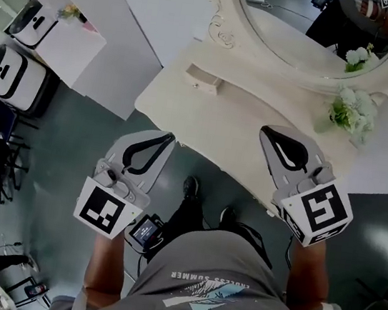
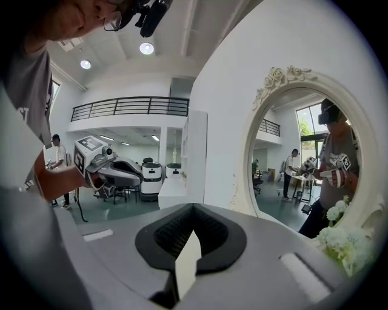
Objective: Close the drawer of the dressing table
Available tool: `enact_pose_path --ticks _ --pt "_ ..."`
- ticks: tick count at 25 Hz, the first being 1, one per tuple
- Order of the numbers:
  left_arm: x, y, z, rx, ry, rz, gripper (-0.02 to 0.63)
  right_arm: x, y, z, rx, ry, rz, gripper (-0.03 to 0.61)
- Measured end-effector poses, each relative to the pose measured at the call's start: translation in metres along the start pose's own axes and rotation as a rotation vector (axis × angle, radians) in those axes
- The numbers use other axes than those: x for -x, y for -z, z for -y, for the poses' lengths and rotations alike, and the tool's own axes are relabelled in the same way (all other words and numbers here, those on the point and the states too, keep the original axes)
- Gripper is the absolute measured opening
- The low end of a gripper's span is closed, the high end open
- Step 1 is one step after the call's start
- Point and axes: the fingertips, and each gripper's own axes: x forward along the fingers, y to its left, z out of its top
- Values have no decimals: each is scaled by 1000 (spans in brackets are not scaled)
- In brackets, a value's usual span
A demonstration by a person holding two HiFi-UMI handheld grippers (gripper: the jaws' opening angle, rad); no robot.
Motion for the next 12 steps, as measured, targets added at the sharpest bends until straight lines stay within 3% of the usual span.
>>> enact_pose_path --ticks 12 --pt "-79 25 -91 -13 182 72 3 -50 -8 36 -50 219 -100 2"
